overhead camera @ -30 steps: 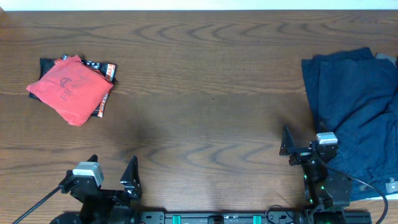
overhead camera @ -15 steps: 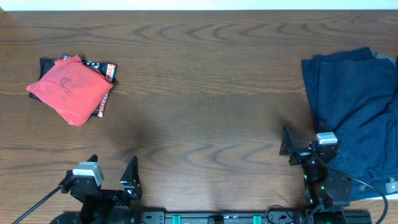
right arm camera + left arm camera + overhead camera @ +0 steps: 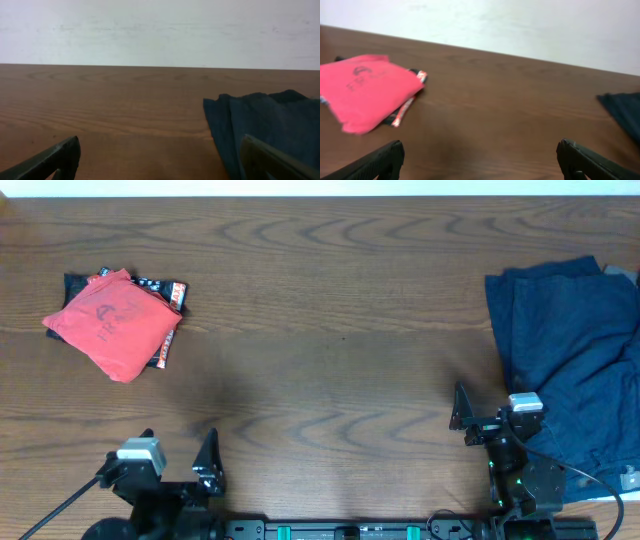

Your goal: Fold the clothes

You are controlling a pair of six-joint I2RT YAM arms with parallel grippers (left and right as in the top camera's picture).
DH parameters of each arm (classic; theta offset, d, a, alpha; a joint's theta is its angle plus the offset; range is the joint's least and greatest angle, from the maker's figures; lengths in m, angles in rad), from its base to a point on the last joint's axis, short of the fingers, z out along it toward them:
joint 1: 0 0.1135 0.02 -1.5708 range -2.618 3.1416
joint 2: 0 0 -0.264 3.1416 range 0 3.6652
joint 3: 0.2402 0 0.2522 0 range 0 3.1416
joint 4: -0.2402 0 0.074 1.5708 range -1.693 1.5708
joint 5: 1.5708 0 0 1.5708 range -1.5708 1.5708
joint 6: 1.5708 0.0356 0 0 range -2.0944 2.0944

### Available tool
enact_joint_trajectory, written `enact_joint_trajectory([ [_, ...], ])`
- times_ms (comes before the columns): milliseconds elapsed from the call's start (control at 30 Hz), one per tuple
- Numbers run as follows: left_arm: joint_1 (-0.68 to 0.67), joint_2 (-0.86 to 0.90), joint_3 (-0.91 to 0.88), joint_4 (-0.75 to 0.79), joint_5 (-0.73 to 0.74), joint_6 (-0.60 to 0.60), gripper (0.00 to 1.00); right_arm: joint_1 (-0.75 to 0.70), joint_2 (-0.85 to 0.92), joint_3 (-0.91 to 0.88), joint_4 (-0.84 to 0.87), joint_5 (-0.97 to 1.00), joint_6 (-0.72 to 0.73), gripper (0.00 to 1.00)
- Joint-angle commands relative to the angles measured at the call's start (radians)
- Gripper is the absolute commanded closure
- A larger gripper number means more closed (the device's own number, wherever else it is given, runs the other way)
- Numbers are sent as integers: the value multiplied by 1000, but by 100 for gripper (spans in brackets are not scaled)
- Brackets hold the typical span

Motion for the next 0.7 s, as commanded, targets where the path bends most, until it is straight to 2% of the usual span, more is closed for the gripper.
enact_joint_trajectory([
  [0,5,-37,-95,-2,-108,23,2,9,-8,-3,-3,-10,-14,1],
  [200,5,-57,-315,173,-165,25,2,9,-8,-3,-3,-10,-14,1],
  [500,5,-58,-615,625,-220,24,2,9,-8,-3,-3,-10,-14,1],
  [667,5,-58,-711,790,-220,25,2,9,-8,-3,-3,-10,-14,1],
])
